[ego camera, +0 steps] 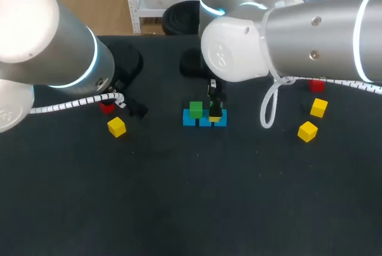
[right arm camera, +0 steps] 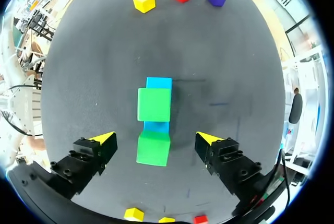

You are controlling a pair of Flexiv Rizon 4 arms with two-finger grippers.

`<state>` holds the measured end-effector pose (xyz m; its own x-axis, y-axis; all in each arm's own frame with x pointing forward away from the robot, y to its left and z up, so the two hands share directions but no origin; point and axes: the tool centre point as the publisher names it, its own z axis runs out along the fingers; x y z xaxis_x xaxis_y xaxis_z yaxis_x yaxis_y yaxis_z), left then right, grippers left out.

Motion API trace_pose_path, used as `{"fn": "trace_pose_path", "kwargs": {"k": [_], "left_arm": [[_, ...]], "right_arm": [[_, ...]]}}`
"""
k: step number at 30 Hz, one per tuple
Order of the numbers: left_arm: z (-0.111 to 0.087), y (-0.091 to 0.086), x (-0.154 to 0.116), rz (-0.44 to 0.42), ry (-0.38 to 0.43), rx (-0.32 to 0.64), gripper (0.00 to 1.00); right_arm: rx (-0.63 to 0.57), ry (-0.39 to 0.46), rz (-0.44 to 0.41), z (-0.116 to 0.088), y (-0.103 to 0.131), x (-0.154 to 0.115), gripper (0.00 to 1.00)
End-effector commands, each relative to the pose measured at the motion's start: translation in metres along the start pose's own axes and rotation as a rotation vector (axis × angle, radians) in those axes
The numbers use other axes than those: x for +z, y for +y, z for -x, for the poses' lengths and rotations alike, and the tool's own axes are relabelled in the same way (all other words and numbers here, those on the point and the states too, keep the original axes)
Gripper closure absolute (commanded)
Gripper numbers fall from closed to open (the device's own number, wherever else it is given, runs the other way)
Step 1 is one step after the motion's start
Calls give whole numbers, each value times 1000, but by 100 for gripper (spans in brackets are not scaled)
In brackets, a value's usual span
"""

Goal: Place the blue cubes, place green cubes on the blue cubes, place the yellow cubes on the green cubes, then place the red cubes on the yellow cubes, and place purple cube on the red cubes.

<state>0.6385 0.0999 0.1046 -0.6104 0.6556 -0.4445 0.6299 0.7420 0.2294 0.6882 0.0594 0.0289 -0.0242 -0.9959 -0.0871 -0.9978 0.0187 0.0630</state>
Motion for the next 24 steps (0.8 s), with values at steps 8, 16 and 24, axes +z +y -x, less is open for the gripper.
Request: {"fn": "trace_pose_path", "kwargs": {"k": [8, 16, 24], "left_arm": [[0, 1, 0, -2, -2, 1, 0], [0, 1, 0, -2, -2, 1, 0], [0, 1, 0, -2, -2, 1, 0]], "right_arm": [[28, 2, -112, -15, 12, -32, 0], [97, 33, -218, -34, 21, -59, 0], [103, 47, -221, -40, 20, -63, 0]]}}
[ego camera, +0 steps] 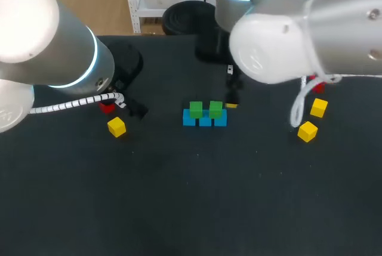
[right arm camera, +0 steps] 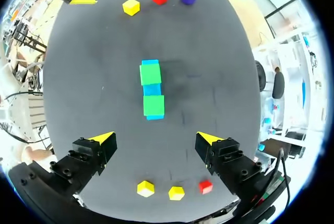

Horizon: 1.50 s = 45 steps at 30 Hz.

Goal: Place the blue cubes, place green cubes on the blue cubes, place the yellow cubes on the green cubes, then place the red cubes on the yellow cubes, and place purple cube on the red cubes.

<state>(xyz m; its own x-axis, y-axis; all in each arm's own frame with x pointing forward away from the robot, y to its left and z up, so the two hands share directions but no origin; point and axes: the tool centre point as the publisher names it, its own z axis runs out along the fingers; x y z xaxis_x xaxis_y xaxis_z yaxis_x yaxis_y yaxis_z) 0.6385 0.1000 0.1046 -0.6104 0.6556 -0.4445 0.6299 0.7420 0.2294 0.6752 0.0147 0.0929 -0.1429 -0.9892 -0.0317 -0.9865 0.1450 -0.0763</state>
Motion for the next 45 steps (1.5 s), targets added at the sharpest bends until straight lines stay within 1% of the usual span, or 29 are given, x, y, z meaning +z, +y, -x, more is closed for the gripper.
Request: {"fn": "trace_pose_path", "kwargs": {"k": [1, 4, 6, 9, 20, 36, 45], "left_arm": [[0, 1, 0, -2, -2, 1, 0], [0, 1, 0, -2, -2, 1, 0], [0, 1, 0, -2, -2, 1, 0], [0, 1, 0, -2, -2, 1, 0], [0, 1, 0, -2, -2, 1, 0], [0, 1, 0, -2, -2, 1, 0], [0, 1, 0, -2, -2, 1, 0]], "right_arm": [[-29, -17, -61, 2, 3, 7, 0], [-71, -3, -28, 12, -1, 17, 0], [-99, -17, 0, 15, -5, 24, 0], [-139, -14, 36, 19, -10, 33, 0], [-178, -25, 73, 25, -22, 46, 0], [-204, -46, 95, 33, -18, 50, 0], [-208, -43, 112, 32, -11, 48, 0]]}}
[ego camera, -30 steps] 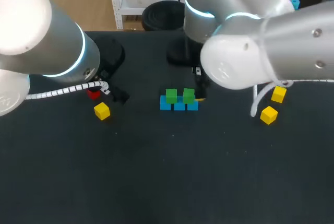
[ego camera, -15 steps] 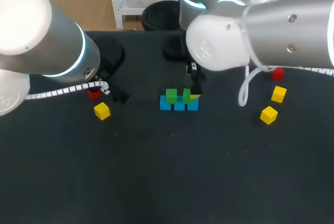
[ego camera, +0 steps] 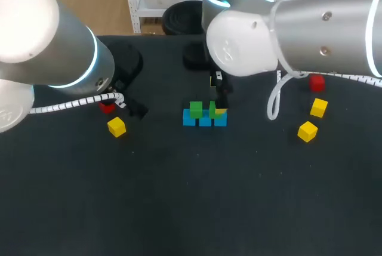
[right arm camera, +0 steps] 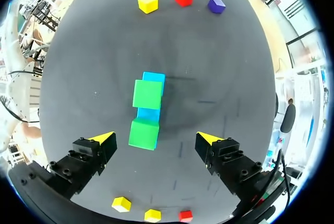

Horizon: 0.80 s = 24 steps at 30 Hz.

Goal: Place the blue cubes, place green cubes on the blue cubes, place the yellow cubes on the green cubes, then place the red cubes on the yellow cubes, and place purple cube on the red cubes.

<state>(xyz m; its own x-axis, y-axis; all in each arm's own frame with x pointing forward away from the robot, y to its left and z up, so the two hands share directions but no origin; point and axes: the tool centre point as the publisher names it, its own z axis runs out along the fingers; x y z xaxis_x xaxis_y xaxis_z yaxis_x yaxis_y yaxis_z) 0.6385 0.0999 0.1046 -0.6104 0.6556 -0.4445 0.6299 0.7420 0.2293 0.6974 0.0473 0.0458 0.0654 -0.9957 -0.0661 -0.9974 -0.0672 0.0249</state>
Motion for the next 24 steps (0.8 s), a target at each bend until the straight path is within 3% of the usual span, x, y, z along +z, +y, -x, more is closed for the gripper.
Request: {"fn": "trace_pose_path", "kwargs": {"k": [1, 24], "left_arm": [[0, 1, 0, -2, -2, 1, 0], [0, 1, 0, -2, -2, 1, 0]], "right_arm": [[-1, -3, 1, -1, 4, 0, 0], [-35, 18, 16, 2, -2, 14, 0]]}}
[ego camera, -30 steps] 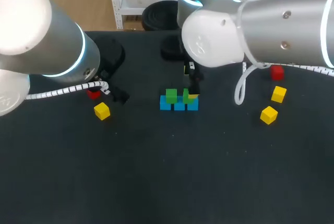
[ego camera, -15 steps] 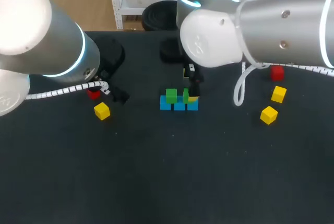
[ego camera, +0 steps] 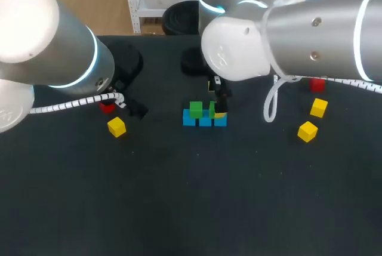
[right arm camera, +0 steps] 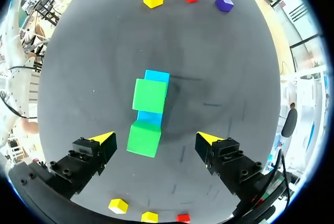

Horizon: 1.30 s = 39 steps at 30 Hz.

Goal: Place the blue cubes, place green cubes on the blue cubes, place the yellow cubes on the green cubes, then place the red cubes on the yellow cubes, and place purple cube on the red cubes.

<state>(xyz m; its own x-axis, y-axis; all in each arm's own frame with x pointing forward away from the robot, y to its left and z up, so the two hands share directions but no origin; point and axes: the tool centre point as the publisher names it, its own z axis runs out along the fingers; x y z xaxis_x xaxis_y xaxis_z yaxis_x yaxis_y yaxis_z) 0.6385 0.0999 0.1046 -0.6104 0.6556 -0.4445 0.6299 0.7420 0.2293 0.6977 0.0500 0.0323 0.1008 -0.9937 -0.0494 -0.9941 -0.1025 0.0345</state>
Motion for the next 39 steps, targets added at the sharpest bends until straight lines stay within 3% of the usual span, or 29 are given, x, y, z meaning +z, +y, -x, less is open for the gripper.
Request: {"fn": "trace_pose_path", "kwargs": {"k": [1, 10, 11, 12, 18, 20, 24, 27, 39], "left_arm": [[0, 1, 0, -2, -2, 1, 0], [0, 1, 0, -2, -2, 1, 0], [0, 1, 0, -2, -2, 1, 0], [0, 1, 0, -2, -2, 1, 0], [0, 1, 0, -2, -2, 1, 0], [0, 1, 0, -2, -2, 1, 0], [0, 1, 0, -2, -2, 1, 0], [0, 1, 0, -2, -2, 1, 0], [0, 1, 0, -2, -2, 1, 0]], "right_arm": [[-1, 0, 5, 1, -2, 1, 0], [-2, 1, 9, 0, -2, 2, 0], [-2, 1, 9, 0, -2, 2, 14], [-2, 1, 8, 0, -2, 2, 20], [-4, 0, 10, 0, -2, 2, 45], [-4, -1, 11, 0, -2, 2, 45], [-6, -1, 15, 1, -2, 3, 34], [-6, -3, 17, 1, -2, 3, 0], [7, -5, 10, 0, 0, -1, 0]]}}
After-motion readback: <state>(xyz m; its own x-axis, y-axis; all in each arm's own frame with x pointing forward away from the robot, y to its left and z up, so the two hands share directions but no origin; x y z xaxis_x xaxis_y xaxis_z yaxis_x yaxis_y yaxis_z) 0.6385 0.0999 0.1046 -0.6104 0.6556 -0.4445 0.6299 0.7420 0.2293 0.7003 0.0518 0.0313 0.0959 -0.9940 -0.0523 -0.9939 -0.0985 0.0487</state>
